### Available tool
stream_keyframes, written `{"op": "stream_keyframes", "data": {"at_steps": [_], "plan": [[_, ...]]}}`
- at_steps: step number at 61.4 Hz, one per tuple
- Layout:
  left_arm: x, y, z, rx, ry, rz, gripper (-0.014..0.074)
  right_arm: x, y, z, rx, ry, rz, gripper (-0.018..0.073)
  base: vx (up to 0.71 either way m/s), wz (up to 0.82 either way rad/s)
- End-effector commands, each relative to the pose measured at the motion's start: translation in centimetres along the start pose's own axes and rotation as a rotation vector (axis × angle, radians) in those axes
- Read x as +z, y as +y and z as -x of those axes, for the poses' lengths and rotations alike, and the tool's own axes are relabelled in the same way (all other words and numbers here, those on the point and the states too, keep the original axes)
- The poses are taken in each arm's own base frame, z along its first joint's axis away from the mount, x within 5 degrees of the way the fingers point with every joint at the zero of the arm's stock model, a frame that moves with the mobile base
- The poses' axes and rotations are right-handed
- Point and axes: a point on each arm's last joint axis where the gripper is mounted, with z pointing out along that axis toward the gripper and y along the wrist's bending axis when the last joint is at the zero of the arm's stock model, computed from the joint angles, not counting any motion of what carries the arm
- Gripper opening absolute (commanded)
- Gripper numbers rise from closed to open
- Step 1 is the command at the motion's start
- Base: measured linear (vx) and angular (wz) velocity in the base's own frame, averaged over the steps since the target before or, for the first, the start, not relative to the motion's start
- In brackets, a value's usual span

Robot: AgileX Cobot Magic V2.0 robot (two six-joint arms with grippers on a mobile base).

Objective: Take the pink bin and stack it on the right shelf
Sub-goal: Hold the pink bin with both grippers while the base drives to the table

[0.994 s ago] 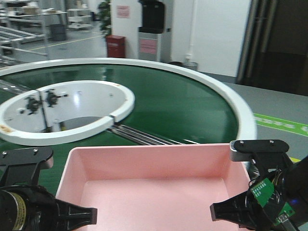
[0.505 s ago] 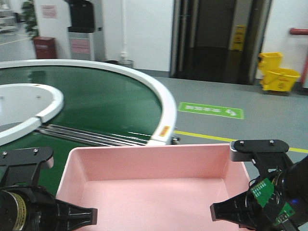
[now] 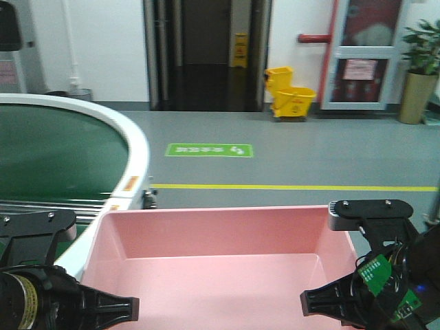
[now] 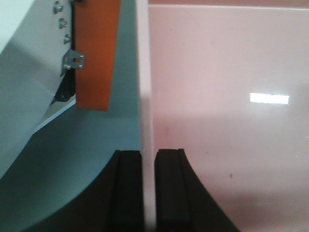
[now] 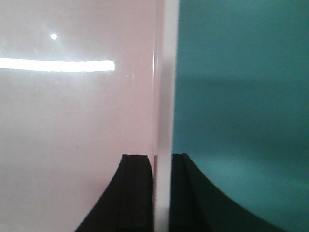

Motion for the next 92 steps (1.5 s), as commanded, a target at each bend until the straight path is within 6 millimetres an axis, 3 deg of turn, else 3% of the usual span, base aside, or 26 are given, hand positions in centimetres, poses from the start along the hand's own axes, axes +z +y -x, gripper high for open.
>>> {"op": "stream_keyframes", "data": {"at_steps": [1,54,92], "plan": [[-1.58,-0.03,1.18,0.011,-0.097,-0.036,0.0025,-1.82,-0.62,0.89,-0.024,-0.104,-0.013,0.0082,-0.01,-0.51],[-1.58,-0.03,1.18,0.011,-0.097,-0.036,0.0025,-1.82,-0.62,0.9,-0.025,-0.104,-0.013,0.0082,0.14,-0.44],[-1.58,-0.03,1.18,0.011,-0.097,-0.036,0.0025,-1.81,-0.7,0.77,-0.024,-0.091,-0.021,0.0082,0.33,-0.14]]}}
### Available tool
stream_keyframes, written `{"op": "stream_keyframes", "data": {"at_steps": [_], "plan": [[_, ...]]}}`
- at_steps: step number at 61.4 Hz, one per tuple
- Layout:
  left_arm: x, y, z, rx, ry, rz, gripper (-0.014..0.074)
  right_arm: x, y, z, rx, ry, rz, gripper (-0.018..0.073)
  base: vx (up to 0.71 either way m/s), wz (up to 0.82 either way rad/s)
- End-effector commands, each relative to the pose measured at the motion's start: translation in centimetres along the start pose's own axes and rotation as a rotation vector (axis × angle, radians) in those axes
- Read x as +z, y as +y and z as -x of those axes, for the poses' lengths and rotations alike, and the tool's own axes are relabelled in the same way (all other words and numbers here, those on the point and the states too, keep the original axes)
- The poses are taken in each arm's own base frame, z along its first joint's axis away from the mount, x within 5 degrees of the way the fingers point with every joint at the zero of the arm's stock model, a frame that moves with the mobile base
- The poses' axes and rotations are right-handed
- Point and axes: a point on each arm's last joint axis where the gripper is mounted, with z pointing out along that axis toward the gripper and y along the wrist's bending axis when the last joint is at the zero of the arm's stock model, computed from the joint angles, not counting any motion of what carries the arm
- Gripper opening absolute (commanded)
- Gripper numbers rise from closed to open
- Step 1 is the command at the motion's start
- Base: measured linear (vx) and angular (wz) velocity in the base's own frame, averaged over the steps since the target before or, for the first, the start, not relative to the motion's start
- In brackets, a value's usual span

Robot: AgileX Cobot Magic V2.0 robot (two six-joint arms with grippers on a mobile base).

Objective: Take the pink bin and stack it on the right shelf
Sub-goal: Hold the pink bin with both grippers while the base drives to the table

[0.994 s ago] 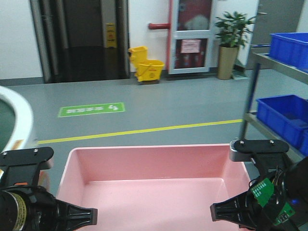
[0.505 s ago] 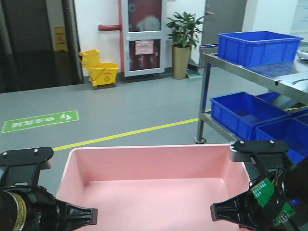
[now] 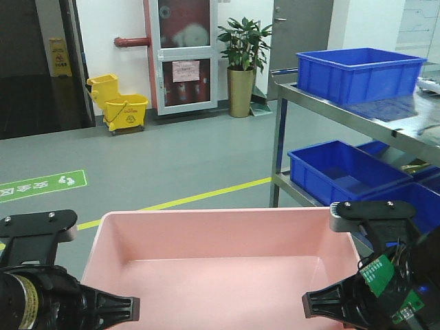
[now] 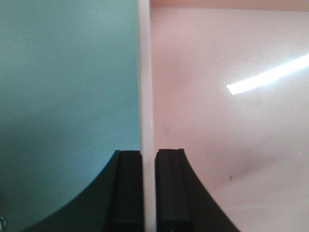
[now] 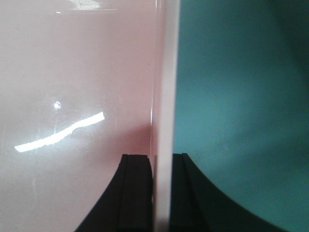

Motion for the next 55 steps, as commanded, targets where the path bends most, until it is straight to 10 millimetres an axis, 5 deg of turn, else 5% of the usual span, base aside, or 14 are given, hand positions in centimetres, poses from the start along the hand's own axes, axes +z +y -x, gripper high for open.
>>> {"op": "stream_keyframes", "data": {"at_steps": [1,55], "plan": [[-1.58,0.01,1.2,0.013,-0.098,-0.032,0.0025,-1.64,-0.61,0.92,-0.027,-0.102,-0.018,0.0082,0.42,0.08],[-1.58,0.01,1.2,0.013,-0.098,-0.032,0.0025,-1.65,-0.61,0.93,-0.026,-0.103,-0.018,0.0082,0.43,-0.08]]}}
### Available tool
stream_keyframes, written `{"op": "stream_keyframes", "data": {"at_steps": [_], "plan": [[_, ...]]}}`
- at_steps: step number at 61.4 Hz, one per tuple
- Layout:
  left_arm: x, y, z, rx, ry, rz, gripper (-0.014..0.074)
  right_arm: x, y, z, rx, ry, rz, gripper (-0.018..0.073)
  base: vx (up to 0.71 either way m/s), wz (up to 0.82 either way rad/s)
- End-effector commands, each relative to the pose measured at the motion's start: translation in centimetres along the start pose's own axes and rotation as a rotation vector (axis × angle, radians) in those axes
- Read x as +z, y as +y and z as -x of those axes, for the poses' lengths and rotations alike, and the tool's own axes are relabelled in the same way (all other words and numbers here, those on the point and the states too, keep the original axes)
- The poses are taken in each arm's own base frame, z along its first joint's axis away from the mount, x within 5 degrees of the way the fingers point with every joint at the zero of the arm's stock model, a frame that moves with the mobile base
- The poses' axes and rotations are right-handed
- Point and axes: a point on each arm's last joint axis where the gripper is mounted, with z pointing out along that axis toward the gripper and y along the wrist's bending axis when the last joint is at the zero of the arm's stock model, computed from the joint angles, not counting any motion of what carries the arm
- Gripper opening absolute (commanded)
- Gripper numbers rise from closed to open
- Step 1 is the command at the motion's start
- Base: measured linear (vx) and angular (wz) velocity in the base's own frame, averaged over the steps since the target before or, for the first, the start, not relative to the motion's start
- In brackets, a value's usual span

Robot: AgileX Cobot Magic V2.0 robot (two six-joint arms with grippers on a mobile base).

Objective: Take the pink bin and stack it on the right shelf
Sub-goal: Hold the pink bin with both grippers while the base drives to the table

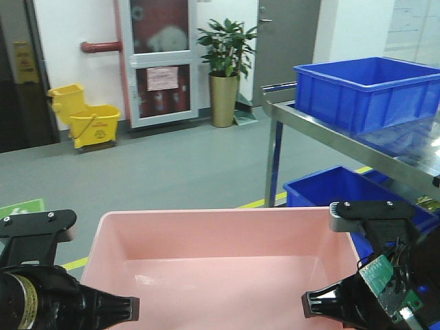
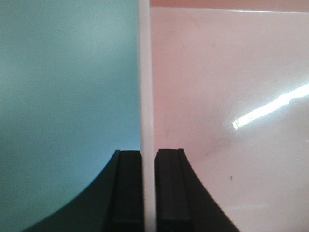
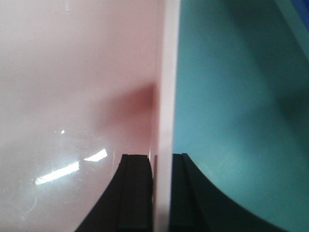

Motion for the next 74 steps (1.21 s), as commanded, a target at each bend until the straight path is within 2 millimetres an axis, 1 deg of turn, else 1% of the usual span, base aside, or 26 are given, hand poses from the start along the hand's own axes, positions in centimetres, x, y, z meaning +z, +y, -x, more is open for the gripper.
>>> {"op": "stream_keyframes", "data": {"at_steps": [1,51,74], "plan": [[-1.58,0.01,1.21,0.013,-0.099,-0.032,0.0025,-1.65,-0.62,0.93,-0.027,-0.102,-0.02,0.0082,0.43,-0.34],[-1.54,0.02,1.22,0.014,-0.099,-0.031,0.0025,-1.65,-0.62,0.93,-0.027,-0.102,-0.02,0.0082,0.37,-0.35],[-1.54,0.02,1.22,0.013,-0.098,-0.031,0.0025,-1.65,-0.62,0.93,-0.027,-0.102,-0.02,0.0082,0.27,-0.55]]}}
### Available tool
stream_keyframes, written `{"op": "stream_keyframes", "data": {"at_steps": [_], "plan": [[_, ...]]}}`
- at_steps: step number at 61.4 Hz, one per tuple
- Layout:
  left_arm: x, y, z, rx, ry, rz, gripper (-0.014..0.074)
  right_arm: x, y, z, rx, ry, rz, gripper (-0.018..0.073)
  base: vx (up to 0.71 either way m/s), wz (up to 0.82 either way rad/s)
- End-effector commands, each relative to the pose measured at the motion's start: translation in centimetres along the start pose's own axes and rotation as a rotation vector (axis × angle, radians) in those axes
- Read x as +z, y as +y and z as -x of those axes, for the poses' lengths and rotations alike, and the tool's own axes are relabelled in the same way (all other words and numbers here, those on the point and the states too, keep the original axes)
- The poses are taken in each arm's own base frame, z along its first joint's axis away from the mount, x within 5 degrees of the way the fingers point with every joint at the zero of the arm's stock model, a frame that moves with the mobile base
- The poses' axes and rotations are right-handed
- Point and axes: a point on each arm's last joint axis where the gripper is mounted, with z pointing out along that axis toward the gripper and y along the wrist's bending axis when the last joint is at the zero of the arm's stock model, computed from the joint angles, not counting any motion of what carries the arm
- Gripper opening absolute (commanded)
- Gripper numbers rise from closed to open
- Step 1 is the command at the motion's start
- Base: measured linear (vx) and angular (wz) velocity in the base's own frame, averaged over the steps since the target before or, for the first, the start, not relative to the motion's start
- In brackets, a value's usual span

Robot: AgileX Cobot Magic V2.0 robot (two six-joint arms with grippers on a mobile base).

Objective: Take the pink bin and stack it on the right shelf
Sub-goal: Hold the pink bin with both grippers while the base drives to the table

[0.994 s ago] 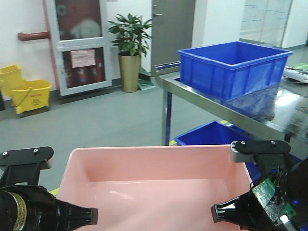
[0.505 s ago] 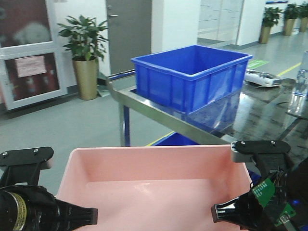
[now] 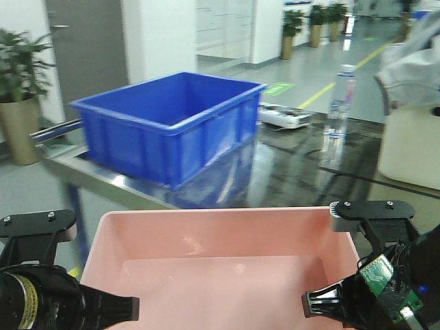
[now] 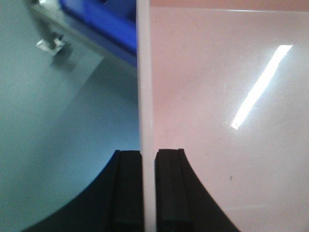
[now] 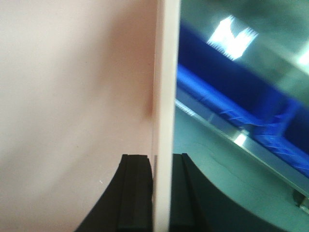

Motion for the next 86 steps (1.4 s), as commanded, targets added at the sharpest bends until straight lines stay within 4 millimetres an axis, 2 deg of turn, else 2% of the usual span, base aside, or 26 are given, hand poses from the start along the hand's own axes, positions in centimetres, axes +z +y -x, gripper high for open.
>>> {"op": "stream_keyframes", "data": {"at_steps": [1,45,86], "plan": [[-1.54,0.02,1.21,0.013,-0.097,-0.031,0.0025,-1.65,-0.63,0.92,-0.027,-0.101,-0.021,0.0082,0.25,-0.66],[-1.54,0.02,1.21,0.013,-0.097,-0.031,0.0025,-1.65,-0.63,0.92,-0.027,-0.101,-0.021,0.0082,0.21,-0.61],[-1.54,0.02,1.21,0.013,-0.097,-0.031,0.0025,-1.64,-0.62,0.92,-0.029,-0.101,-0.02,0.0082,0.18,-0.14]]}}
